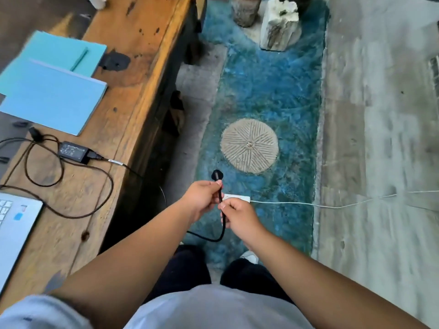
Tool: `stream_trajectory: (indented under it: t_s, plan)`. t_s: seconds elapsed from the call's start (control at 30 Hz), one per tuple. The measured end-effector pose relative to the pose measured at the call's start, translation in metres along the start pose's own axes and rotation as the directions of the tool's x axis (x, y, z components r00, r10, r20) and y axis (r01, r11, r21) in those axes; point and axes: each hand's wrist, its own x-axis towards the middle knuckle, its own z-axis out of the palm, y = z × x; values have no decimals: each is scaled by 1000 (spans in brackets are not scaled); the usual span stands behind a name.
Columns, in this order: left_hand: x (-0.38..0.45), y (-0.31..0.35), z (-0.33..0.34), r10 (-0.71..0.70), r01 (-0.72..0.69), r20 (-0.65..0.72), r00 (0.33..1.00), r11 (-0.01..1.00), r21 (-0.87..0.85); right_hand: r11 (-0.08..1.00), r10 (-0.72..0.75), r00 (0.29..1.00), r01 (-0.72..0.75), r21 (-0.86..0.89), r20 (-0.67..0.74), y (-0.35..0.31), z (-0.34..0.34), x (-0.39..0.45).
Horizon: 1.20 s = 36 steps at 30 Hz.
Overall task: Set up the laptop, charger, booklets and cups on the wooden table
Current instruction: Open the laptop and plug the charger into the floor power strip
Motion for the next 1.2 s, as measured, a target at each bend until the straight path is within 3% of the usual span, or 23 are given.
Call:
stream_trajectory:
  t_s: [0.27,0.57,0.73,0.83,0.97,1.03,1.07,1.13,1.2]
  plan:
    - [124,-78,32,-115,114,-9,993,992,-47,980,189,982,-189,66,16,91,-26,102]
    - [351,-213,6,-302,294,-2,953,926,238,903,400,916,-401,153,41,249,5,281]
    - [453,-281,1,-339,307,16,941,872,381,827,492,853,-520,212,175,326,12,369]
    - [501,-311,-2,-350,294,42,936,841,454,827,501,835,-539,157,228,369,12,417]
    - [561,-338,-11,-433,366,29,901,795,484,900,436,889,-430,-75,138,421,-6,486]
    - [583,-352,-17,-491,417,27,871,766,489,916,250,968,-242,-319,-15,444,-24,521]
    - [592,-359,-19,-509,427,32,860,753,501,854,110,992,-124,-505,-57,454,-33,538]
    - [607,-375,-25,-525,426,43,850,734,529,626,-73,996,77,-776,40,469,-50,568]
    - [615,-388,-29,-513,407,57,856,739,536,427,-64,976,217,-878,210,475,-63,592]
